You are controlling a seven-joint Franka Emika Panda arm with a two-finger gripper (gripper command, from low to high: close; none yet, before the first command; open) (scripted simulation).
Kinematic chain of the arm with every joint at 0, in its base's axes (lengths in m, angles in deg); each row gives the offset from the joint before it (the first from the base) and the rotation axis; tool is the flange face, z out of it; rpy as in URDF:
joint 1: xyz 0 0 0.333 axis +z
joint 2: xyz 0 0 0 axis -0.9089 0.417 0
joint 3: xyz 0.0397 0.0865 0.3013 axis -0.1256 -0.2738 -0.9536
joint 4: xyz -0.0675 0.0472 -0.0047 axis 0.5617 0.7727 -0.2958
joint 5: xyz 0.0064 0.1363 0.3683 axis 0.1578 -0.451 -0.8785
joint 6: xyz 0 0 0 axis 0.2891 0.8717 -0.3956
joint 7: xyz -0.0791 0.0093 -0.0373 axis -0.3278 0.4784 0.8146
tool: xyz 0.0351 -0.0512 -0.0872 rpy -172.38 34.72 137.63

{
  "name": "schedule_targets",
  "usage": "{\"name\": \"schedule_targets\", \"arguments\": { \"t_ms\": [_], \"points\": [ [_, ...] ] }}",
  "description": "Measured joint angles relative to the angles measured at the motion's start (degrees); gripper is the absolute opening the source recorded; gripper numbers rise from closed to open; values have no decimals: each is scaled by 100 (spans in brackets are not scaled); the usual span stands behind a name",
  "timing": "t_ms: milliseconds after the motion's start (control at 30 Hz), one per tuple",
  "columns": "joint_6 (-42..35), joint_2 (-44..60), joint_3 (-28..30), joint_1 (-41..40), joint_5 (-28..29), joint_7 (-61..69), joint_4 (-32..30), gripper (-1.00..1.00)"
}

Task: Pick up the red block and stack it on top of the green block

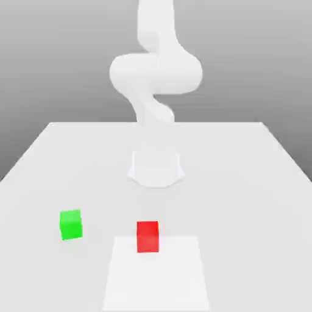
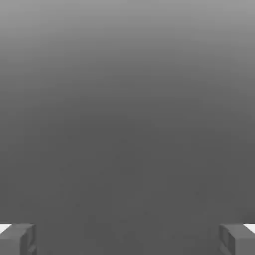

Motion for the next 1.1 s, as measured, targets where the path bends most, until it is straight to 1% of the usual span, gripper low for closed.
{"name": "schedule_targets", "arguments": {
  "t_ms": [400,533,600,767,800,1000,1100],
  "points": [
    [1646,2052,162,-47,118,286,-2188,0],
    [2342,2957,255,-46,114,435,-2977,0],
    [2943,3744,311,-7,53,530,-3172,0],
    [3970,4984,137,-121,-217,747,-3123,0],
    [4129,5169,90,-162,-242,768,-3099,-100],
    [4206,5261,63,-188,-235,760,-3087,-100],
    [3898,4903,112,-161,-152,698,-3138,-100]
  ]
}}
